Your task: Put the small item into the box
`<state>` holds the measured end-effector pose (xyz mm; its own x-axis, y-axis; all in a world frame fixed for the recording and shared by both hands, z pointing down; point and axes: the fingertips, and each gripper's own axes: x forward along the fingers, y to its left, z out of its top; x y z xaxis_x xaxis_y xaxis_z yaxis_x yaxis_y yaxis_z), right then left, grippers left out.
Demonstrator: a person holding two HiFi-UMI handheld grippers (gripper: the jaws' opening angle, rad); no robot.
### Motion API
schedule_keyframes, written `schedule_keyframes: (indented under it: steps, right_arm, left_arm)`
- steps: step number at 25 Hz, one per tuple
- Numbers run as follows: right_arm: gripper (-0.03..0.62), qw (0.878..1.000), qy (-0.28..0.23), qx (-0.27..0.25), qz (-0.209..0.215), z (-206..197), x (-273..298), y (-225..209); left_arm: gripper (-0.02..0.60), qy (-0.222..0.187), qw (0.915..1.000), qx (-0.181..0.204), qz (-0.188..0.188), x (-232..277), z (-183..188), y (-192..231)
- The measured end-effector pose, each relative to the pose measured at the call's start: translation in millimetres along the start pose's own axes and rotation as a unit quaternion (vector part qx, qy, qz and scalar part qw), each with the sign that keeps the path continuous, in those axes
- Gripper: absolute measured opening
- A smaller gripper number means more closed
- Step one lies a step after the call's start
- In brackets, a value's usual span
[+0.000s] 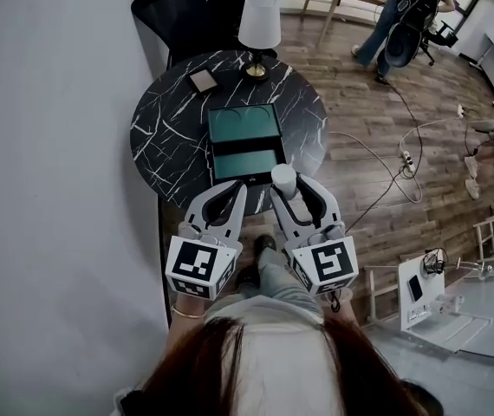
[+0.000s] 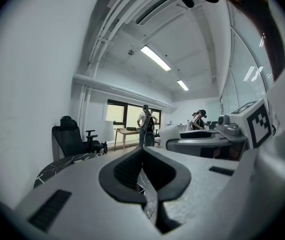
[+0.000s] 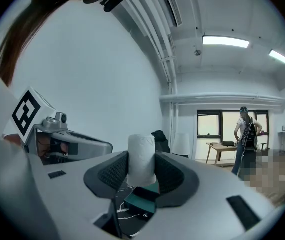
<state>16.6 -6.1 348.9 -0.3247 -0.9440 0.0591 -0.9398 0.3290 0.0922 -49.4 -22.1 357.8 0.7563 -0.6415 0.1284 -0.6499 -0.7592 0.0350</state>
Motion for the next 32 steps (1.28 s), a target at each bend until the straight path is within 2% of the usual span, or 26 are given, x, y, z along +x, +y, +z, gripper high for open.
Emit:
schedule_keyframes:
  steps: [19,32]
  right_arm:
    - [0.179,1.000,0.007,0.008,0.013,-12.8,50.7,-42.6]
    - [0.178,0.999,0.012,0.010,0.031,-19.8,93.8,-74.7]
  left_arm:
    - [0.009,0.000,1.0000,0.001,-0.001,65.8,7.1,27.2]
    - [0.009,0.008,0.9999,0.003,0.014,112.1,11.2,54.9]
